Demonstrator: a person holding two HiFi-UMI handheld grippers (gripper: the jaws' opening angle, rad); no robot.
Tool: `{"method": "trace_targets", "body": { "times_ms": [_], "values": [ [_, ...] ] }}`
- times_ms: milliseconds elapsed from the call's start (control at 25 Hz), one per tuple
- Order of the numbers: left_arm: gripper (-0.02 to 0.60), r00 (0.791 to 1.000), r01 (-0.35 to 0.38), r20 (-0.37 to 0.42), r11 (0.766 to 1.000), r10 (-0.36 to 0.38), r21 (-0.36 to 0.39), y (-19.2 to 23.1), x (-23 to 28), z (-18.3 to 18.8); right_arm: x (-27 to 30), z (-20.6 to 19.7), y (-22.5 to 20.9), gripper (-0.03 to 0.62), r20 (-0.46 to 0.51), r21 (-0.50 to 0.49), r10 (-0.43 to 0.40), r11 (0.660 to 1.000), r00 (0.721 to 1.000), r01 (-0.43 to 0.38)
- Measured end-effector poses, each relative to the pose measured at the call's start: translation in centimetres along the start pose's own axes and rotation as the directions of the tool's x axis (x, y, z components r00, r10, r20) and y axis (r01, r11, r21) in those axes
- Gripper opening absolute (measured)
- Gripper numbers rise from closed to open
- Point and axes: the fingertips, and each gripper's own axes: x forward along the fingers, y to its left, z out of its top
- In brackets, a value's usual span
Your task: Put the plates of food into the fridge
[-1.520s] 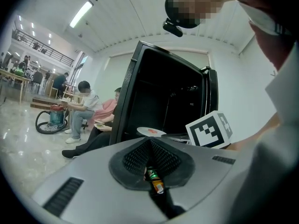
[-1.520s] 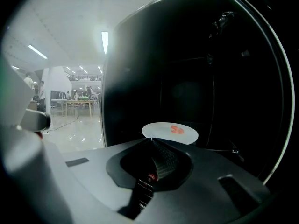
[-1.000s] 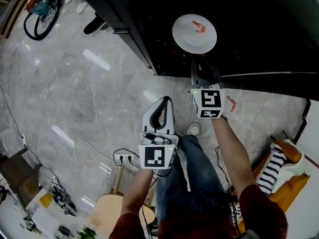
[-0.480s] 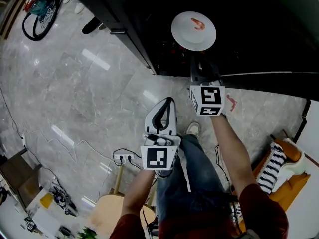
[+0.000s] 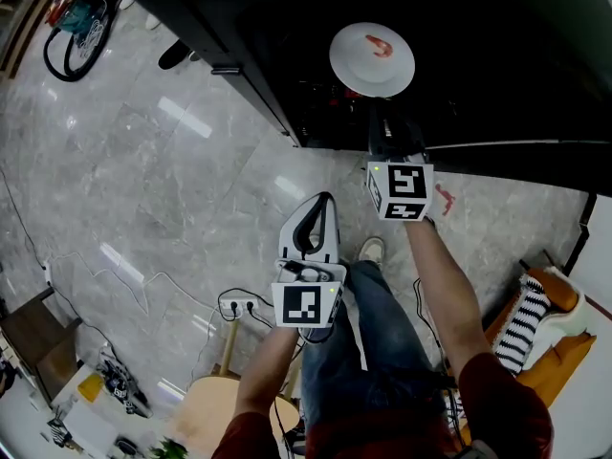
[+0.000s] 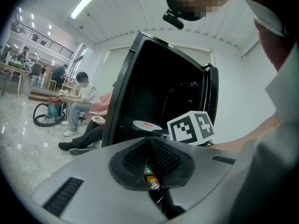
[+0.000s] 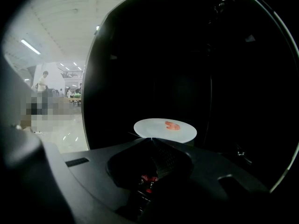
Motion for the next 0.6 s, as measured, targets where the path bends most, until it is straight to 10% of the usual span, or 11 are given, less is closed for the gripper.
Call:
{"method": "trace_targets", "body": {
  "times_ms": [600],
  "values": [
    [0.006, 0.999, 0.022, -0.027, 1.000, -0.022, 0.004, -0.82, -0.27, -0.81, 0.78, 0.42, -0.13, 0.011, 0.006, -0.021, -0.015, 1.000, 1.000, 0.015]
  ]
}}
